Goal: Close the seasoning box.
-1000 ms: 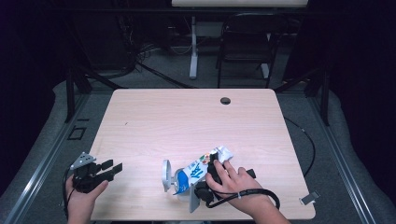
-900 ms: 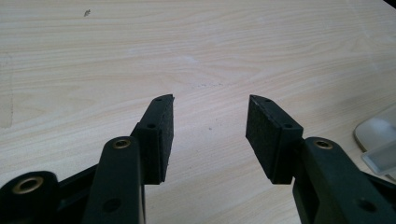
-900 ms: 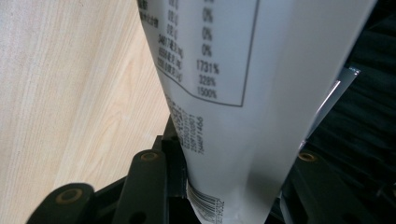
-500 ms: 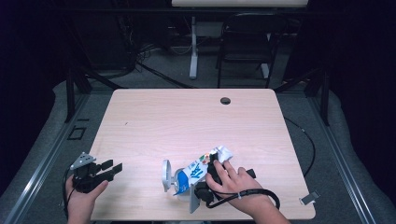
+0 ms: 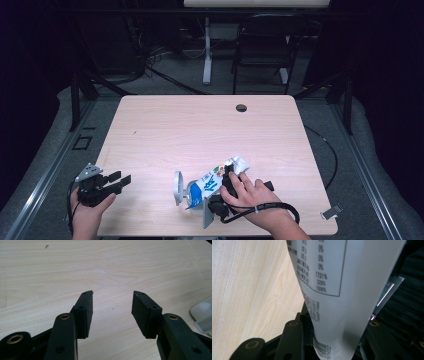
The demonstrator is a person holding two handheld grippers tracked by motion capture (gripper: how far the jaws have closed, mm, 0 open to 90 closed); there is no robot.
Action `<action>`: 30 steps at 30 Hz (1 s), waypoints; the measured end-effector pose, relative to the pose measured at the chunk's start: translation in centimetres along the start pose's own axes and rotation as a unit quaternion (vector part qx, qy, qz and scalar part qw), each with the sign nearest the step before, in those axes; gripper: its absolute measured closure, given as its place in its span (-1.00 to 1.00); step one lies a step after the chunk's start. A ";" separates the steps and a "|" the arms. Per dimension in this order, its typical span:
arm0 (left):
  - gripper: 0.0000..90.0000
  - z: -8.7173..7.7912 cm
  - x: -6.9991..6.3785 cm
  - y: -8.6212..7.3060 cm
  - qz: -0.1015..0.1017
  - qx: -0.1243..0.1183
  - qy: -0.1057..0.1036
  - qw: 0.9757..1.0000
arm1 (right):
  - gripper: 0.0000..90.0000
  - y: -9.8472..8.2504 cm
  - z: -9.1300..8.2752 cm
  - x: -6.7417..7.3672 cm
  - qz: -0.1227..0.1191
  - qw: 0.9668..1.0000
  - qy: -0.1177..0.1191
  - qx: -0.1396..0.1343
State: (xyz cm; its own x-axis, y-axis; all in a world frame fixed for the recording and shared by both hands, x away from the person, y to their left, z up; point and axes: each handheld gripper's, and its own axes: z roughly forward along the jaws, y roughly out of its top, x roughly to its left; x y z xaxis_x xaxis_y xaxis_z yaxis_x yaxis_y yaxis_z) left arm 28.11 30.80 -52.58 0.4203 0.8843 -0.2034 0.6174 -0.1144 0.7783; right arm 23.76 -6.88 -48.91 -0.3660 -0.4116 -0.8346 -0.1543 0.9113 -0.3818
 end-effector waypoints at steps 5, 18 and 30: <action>0.15 0.1 0.0 -0.1 -0.002 -0.002 0.000 1.000 | 0.47 0.0 0.0 0.0 -0.002 1.000 -0.001 -0.001; 0.15 0.1 0.1 -0.1 -0.002 -0.001 0.001 1.000 | 0.49 -0.1 -0.1 -0.1 0.002 1.000 -0.001 -0.007; 0.15 0.1 0.1 -0.1 -0.003 -0.002 0.001 1.000 | 0.51 -0.1 -0.3 -0.1 -0.003 1.000 -0.004 -0.007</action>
State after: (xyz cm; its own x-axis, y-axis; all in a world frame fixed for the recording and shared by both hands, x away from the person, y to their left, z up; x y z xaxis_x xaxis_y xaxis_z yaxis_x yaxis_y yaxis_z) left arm 28.15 30.88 -52.70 0.4146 0.8861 -0.2072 0.6176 -0.1068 0.7792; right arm 23.60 -6.95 -48.63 -0.3575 -0.4168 -0.8358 -0.1692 0.9090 -0.3809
